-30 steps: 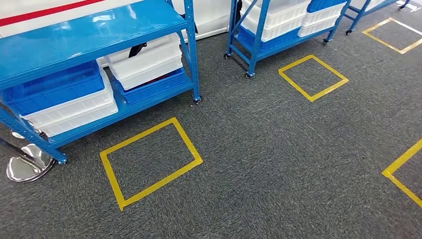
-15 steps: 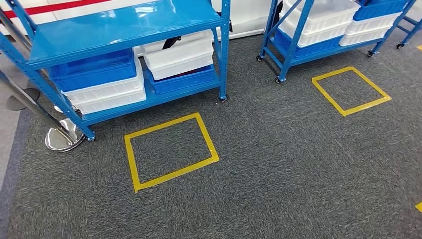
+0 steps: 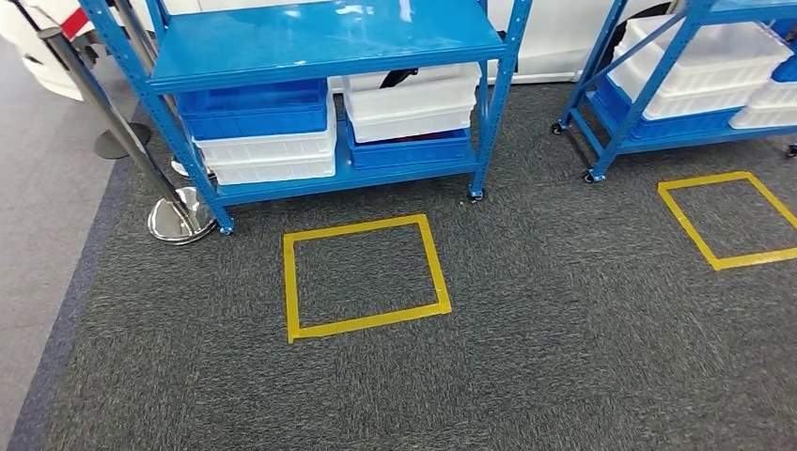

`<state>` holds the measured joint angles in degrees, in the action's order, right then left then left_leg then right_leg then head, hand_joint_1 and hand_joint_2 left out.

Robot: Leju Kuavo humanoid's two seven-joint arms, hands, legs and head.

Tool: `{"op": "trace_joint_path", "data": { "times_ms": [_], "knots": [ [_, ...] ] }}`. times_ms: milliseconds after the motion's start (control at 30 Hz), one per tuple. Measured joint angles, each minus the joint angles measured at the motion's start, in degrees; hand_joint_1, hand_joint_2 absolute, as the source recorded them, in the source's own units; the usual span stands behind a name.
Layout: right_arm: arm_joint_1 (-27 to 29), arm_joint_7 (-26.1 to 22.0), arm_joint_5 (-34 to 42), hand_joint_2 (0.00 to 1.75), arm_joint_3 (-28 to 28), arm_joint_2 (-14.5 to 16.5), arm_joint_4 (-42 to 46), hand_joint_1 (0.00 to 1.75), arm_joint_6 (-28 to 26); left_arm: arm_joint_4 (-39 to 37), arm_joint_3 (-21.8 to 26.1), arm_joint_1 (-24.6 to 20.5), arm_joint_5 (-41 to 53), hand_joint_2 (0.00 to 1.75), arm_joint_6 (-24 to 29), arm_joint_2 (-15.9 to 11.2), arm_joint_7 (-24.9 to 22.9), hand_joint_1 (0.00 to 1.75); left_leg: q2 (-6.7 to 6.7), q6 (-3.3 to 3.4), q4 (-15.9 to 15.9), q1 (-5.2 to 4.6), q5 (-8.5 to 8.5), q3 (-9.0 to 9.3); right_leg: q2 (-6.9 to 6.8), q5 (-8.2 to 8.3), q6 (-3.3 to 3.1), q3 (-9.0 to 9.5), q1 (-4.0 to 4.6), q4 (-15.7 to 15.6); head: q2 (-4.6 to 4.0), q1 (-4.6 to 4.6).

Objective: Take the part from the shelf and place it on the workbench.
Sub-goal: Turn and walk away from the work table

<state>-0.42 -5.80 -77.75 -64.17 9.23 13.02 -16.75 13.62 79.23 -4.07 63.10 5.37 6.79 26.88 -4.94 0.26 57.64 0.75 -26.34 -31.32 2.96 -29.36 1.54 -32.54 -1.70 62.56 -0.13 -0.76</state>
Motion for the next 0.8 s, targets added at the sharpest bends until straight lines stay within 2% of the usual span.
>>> {"op": "trace_joint_path", "data": {
  "times_ms": [33, 67, 100, 133, 167, 233, 267, 300, 333, 367, 400, 433, 500, 533, 567, 633, 700, 733, 800],
  "knots": [
    [0.02, 0.03, -0.13, 0.00, 0.00, -0.02, -0.01, 0.00, 0.02, 0.00, 0.00, -0.05, 0.00, 0.00, 0.00, 0.06, 0.01, 0.00, -0.65, -0.42, 0.27, 0.00, -0.07, -0.27, 1.18, 0.64, -0.07, 0.86, -0.11, -2.09, 0.01, -0.03],
    [0.03, 0.07, -0.25, 0.00, 0.00, -0.02, -0.01, 0.00, 0.04, 0.00, 0.00, -0.06, 0.00, 0.00, -0.01, 0.08, 0.02, 0.00, -1.23, -0.84, 0.42, -0.01, -0.07, -0.58, 2.00, 0.57, -0.23, 1.11, -0.09, -2.83, 0.01, -0.04],
    [-0.01, 0.13, -0.35, 0.00, 0.00, -0.02, -0.01, 0.00, 0.05, 0.00, 0.00, -0.04, -0.01, 0.00, -0.01, 0.09, 0.03, 0.00, -1.83, -1.28, 0.43, 0.00, 0.05, -0.84, 1.86, 0.53, -0.48, 1.03, 0.07, -2.86, 0.01, -0.05],
    [-0.06, 0.18, -0.46, 0.00, 0.00, -0.02, -0.01, 0.00, 0.07, 0.00, 0.00, 0.04, 0.00, 0.00, -0.01, 0.10, 0.05, 0.00, -2.38, -1.66, 0.30, 0.08, 0.16, -1.02, 1.06, 0.61, -0.86, 1.04, 0.04, -2.88, 0.01, -0.08],
    [-0.08, 0.23, -0.50, 0.00, -0.01, -0.02, -0.01, 0.00, 0.07, 0.00, 0.00, 0.13, -0.01, 0.00, -0.06, 0.11, 0.07, 0.00, -1.98, -1.93, 0.54, 0.14, -0.01, -1.20, 0.36, 0.68, -1.28, 1.16, 0.03, -3.06, 0.01, -0.06],
    [-0.03, 0.23, -0.47, 0.00, -0.02, -0.03, 0.00, 0.00, 0.15, 0.00, 0.00, 0.14, -0.05, 0.00, -0.44, 0.11, 0.16, 0.00, 0.78, -2.32, 3.47, 0.11, -1.90, -2.55, -1.07, 0.81, -2.12, 1.34, -0.05, -3.44, 0.01, -0.23],
    [0.03, 0.18, -0.33, 0.00, -0.04, -0.04, 0.01, 0.00, 0.22, 0.00, 0.00, 0.08, -0.10, 0.00, -0.75, 0.12, 0.23, 0.00, 2.62, -2.44, 6.69, 0.09, -3.74, -4.03, -1.73, 0.79, -2.40, 1.36, 0.10, -3.49, 0.01, -0.31],
    [0.08, 0.11, -0.14, 0.00, -0.09, -0.05, 0.01, 0.00, 0.31, 0.00, 0.00, 0.00, -0.15, 0.00, -1.09, 0.13, 0.32, 0.00, 3.71, -2.57, 10.63, 0.08, -5.73, -5.88, -2.34, 0.74, -2.59, 1.32, 0.27, -3.49, 0.01, -0.38],
    [0.11, 0.06, 0.05, 0.00, -0.15, -0.05, 0.01, 0.00, 0.38, 0.00, 0.00, -0.04, -0.19, 0.00, -1.43, 0.15, 0.40, 0.00, 4.21, -2.68, 14.33, 0.11, -7.25, -7.58, -2.95, 0.70, -2.68, 1.29, 0.44, -3.48, 0.01, -0.37],
    [0.10, 0.04, 0.17, 0.00, -0.21, -0.05, 0.01, 0.00, 0.41, 0.00, 0.01, -0.04, -0.26, 0.00, -1.72, 0.16, 0.48, 0.00, 4.41, -2.72, 16.63, 0.12, -7.82, -8.58, -3.46, 0.66, -2.72, 1.29, 0.57, -3.47, 0.01, -0.36],
    [0.08, 0.07, 0.23, 0.00, -0.27, -0.05, 0.01, 0.00, 0.42, 0.00, 0.01, 0.01, -0.36, 0.00, -1.96, 0.18, 0.54, 0.00, 4.49, -2.67, 16.57, 0.12, -7.14, -8.37, -3.85, 0.62, -2.72, 1.34, 0.67, -3.46, 0.01, -0.36],
    [0.04, 0.10, 0.23, 0.00, -0.30, -0.05, 0.01, 0.00, 0.43, 0.00, 0.02, 0.07, -0.46, 0.00, -2.14, 0.19, 0.59, 0.00, 4.54, -2.50, 14.14, 0.10, -5.48, -6.97, -4.12, 0.56, -2.70, 1.45, 0.74, -3.46, 0.01, -0.36],
    [-0.03, 0.17, 0.23, 0.00, -0.33, -0.03, 0.01, 0.00, 0.43, 0.00, 0.04, 0.10, -0.60, 0.00, -2.27, 0.16, 0.66, 0.00, 4.86, -1.79, 5.89, -0.12, -1.97, -2.54, -4.46, 0.40, -2.51, 1.69, 0.88, -3.45, 0.01, -0.34],
    [-0.05, 0.18, 0.24, 0.00, -0.36, -0.01, 0.01, 0.00, 0.44, 0.00, 0.04, 0.08, -0.61, 0.00, -2.31, 0.15, 0.69, 0.00, 5.07, -1.41, 2.78, -0.31, -1.11, -0.97, -4.55, 0.33, -2.28, 1.74, 0.92, -3.43, 0.00, -0.33],
    [-0.07, 0.19, 0.26, 0.00, -0.43, 0.01, 0.01, 0.00, 0.46, 0.00, 0.04, 0.07, -0.60, 0.00, -2.40, 0.13, 0.72, 0.00, 5.26, -1.07, 1.02, -0.53, -0.92, -0.17, -4.61, 0.27, -1.98, 1.75, 0.92, -3.43, 0.00, -0.33],
    [-0.17, 0.19, 0.32, 0.00, -0.56, 0.03, 0.01, 0.00, 0.52, 0.00, 0.04, 0.16, -0.61, 0.00, -2.65, 0.12, 0.76, 0.00, 5.29, -0.54, 0.26, -0.78, -1.09, -0.02, -4.67, 0.24, -1.22, 1.91, 0.88, -3.65, 0.00, -0.33],
    [-0.24, 0.20, 0.41, 0.00, -0.65, 0.01, 0.04, 0.00, 0.60, 0.00, 0.04, 0.33, -0.63, 0.00, -2.90, 0.18, 0.79, 0.00, 5.17, 0.07, -0.61, -0.53, -0.80, 0.73, -4.34, -0.25, -0.60, 2.00, 0.82, -3.05, 0.00, -0.27],
    [-0.24, 0.21, 0.47, 0.00, -0.68, -0.01, 0.06, 0.00, 0.64, 0.00, 0.04, 0.33, -0.63, 0.00, -2.98, 0.21, 0.81, 0.00, 5.14, 0.42, -1.08, -0.34, -0.63, 1.17, -4.00, -1.17, -0.41, 1.34, 0.85, -1.48, 0.00, -0.21],
    [-0.19, 0.21, 0.57, 0.00, -0.73, -0.03, 0.09, 0.00, 0.72, 0.00, 0.05, 0.28, -0.66, 0.00, -3.08, 0.25, 0.84, 0.00, 5.11, 0.94, -1.41, -0.25, -0.67, 1.69, -3.35, -4.27, -0.18, -2.22, 0.80, 5.08, 0.01, -0.10]
  ]
}}
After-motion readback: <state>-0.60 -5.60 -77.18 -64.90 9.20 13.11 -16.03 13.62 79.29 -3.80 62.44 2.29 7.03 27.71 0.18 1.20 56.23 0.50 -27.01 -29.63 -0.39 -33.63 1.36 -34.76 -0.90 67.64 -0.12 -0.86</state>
